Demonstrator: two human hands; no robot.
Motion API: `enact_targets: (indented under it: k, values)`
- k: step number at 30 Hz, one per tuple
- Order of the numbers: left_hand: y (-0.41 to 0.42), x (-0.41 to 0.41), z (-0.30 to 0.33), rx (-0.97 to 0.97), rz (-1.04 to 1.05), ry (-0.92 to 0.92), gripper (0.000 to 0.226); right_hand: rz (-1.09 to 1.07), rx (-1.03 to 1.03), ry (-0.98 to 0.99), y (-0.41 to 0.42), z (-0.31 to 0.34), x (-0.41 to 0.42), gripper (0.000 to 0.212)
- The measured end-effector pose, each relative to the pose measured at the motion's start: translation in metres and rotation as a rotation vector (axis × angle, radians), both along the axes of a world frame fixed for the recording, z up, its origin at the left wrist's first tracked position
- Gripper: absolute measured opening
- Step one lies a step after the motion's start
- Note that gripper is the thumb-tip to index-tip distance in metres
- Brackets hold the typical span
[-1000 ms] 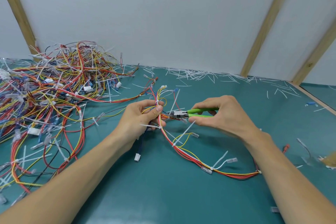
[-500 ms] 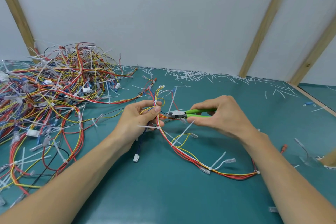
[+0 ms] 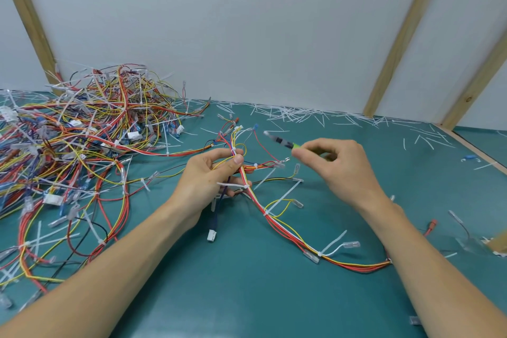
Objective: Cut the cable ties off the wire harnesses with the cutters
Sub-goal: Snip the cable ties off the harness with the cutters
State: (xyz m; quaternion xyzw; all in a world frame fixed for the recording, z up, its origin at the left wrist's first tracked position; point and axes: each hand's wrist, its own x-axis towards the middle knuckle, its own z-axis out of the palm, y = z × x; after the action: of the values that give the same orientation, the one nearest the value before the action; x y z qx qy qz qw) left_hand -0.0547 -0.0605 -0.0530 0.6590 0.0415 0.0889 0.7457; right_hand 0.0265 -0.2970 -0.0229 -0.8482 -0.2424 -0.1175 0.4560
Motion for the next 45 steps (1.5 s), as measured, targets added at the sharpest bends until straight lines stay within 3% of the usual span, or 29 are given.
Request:
enact_targets:
  k: [4,9,18,22,32,39,45]
  values:
    - [0.001,0.003,-0.003,-0.044,-0.045,-0.012,0.037,-0.065,0.131,0.014,0.002,0.002,0.002,0.036]
    - [0.001,0.002,-0.002,-0.091,-0.126,-0.029,0.055,-0.065,0.187,0.017,0.004,0.002,0.001,0.041]
    - [-0.001,-0.004,0.005,0.085,-0.261,-0.009,0.075,-0.003,0.123,-0.008,0.008,0.0,-0.003,0.041]
    - [-0.001,-0.004,0.007,0.054,-0.222,-0.039,0.073,0.006,0.087,-0.049,0.009,0.0,-0.005,0.038]
    - [0.007,0.003,0.006,-0.191,0.183,-0.005,0.041,-0.029,-0.196,-0.243,0.01,0.001,-0.016,0.038]
    - [0.007,0.004,0.005,-0.289,0.166,0.056,0.044,-0.002,-0.268,-0.249,0.011,-0.002,-0.019,0.035]
    - [0.005,0.003,0.004,-0.274,0.179,0.077,0.023,-0.031,-0.266,-0.261,0.015,-0.003,-0.024,0.036]
